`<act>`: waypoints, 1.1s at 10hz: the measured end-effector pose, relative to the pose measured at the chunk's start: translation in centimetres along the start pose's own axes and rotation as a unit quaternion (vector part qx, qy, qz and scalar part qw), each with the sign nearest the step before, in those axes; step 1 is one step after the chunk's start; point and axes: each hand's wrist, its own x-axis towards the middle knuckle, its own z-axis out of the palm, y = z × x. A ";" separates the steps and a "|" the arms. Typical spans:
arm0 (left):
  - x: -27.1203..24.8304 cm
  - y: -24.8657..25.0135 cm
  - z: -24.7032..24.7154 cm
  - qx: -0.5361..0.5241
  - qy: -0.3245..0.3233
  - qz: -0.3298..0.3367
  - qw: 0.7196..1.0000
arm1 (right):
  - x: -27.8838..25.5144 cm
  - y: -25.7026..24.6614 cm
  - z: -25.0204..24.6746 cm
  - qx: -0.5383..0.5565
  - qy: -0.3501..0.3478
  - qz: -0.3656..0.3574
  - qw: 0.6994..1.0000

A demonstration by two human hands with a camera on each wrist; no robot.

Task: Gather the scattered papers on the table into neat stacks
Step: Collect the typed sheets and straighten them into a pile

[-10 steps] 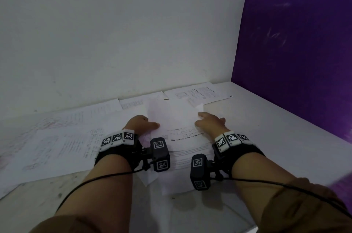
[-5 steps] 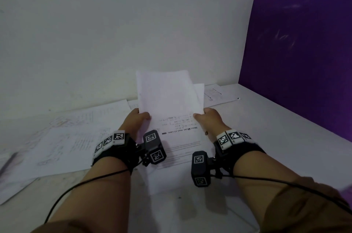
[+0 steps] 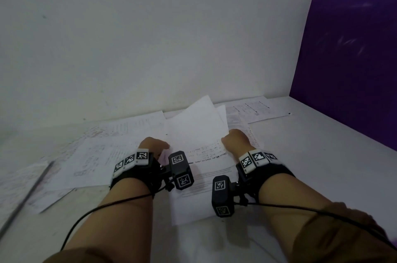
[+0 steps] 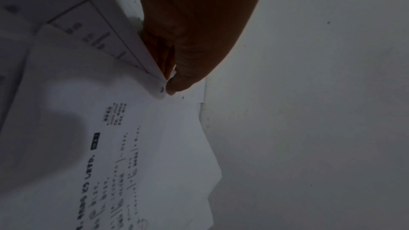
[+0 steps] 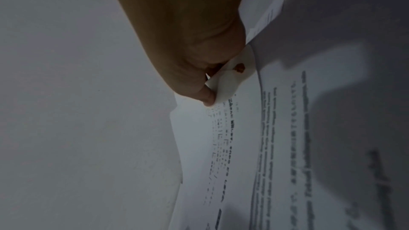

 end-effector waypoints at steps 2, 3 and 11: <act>-2.8 1.5 0.7 0.109 -0.028 0.060 0.992 | 0.3 0.1 -0.7 0.035 0.031 0.025 0.999; -4.5 2.5 1.7 0.108 -0.049 0.099 0.988 | 0.4 0.9 -1.7 -0.008 0.073 0.095 0.993; -4.0 5.2 3.5 -0.044 -0.076 0.256 0.963 | -0.2 1.0 -6.0 0.389 0.066 0.036 0.918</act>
